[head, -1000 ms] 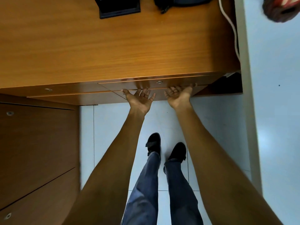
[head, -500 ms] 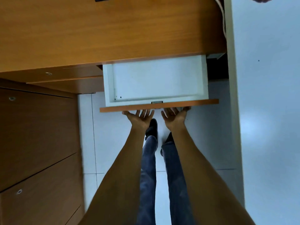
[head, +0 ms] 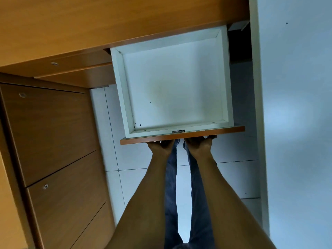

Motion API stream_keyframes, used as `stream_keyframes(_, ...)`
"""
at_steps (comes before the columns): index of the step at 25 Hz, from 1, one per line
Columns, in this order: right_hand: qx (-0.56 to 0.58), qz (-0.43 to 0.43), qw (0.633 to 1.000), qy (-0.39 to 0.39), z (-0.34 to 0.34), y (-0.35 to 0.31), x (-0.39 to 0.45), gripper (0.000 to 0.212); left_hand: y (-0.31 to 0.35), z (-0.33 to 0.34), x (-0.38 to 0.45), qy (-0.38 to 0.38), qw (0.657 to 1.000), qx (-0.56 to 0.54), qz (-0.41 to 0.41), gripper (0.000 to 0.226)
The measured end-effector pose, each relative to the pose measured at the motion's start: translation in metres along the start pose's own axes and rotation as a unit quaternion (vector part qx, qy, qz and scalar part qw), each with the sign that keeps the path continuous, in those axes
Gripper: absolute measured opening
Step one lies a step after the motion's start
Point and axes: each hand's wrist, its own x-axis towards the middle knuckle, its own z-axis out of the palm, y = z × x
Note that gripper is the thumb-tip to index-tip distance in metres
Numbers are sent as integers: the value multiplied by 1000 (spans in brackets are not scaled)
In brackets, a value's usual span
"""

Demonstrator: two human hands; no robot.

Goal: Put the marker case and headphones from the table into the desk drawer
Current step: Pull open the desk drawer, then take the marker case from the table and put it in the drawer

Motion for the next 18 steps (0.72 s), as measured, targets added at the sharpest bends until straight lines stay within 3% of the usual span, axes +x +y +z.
stream_keyframes(3, -22, -5, 1000, -17, 0, -5, 1, 53, 7, -2, -1, -22, 1000, 11, -20, 44)
stream_keyframes(5, -58, -11, 998, -23, 7, -7, -6, 38, 9, -2, -9, 12, 998, 49, -33, 38)
stream_keyframes(7, -143, -19, 989, 12, 9, -16, -22, 31, 5, -2, -23, 64, 977, 204, -18, 29)
stream_keyframes(9, -289, -33, 956, 49, 14, -34, -49, 27, -7, 3, -48, 67, 909, 412, -7, 23)
stream_keyframes(11, -463, -84, 880, 67, 19, -58, -85, 27, -29, 22, -80, 14, 798, 602, 15, 20)
stream_keyframes(13, -565, -117, 815, 58, 29, -80, -118, 36, -52, 48, -100, -24, 736, 675, 51, 17)
stream_keyframes(15, -540, -115, 832, 45, 34, -112, -150, 48, -78, 82, -122, -51, 714, 689, 117, 20)
stream_keyframes(18, -469, -142, 871, -34, 42, -170, -193, 26, -111, 138, -160, -147, 679, 689, 205, 18)
